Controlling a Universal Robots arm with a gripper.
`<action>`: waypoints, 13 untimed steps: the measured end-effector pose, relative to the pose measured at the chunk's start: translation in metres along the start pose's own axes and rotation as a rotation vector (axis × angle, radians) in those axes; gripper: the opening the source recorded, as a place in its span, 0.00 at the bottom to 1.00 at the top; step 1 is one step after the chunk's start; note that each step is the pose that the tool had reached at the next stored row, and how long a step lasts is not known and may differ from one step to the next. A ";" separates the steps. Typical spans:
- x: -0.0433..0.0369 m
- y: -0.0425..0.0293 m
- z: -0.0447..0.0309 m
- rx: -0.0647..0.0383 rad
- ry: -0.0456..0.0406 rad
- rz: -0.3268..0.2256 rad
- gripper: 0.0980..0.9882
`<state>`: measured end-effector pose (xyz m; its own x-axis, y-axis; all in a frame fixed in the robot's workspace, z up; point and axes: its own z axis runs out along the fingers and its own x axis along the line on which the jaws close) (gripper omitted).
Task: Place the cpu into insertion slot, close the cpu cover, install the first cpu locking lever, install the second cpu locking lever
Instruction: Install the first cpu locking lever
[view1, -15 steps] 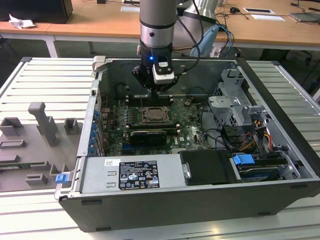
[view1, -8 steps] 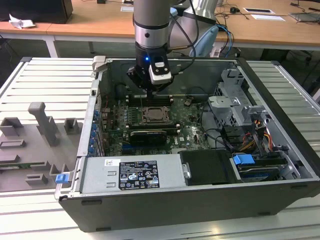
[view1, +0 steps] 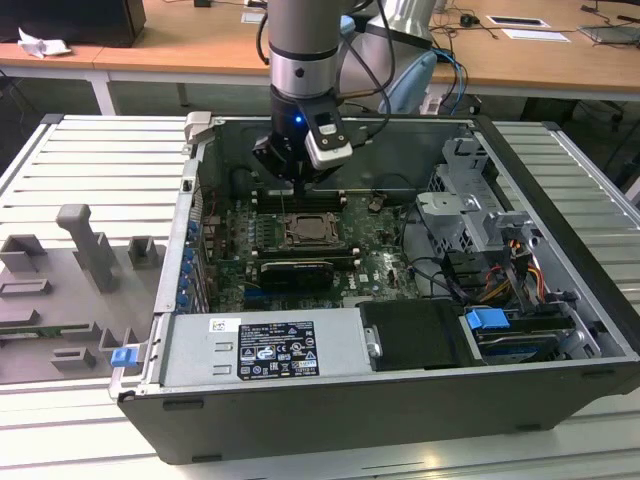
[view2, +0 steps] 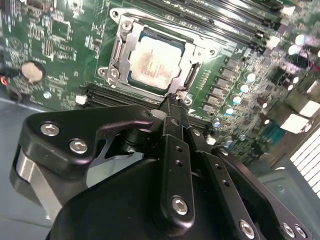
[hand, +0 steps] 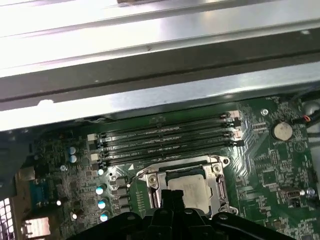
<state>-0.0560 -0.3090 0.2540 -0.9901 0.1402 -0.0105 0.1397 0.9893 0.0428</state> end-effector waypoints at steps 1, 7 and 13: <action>0.0014 -0.0002 0.0002 0.000 0.0002 -0.005 0.01; 0.0102 -0.0016 0.0004 0.000 0.0012 -0.026 0.01; 0.0158 -0.0024 0.0003 -0.001 0.0039 -0.091 0.01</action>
<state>-0.0720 -0.3091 0.2534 -0.9987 0.0494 -0.0104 0.0489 0.9979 0.0428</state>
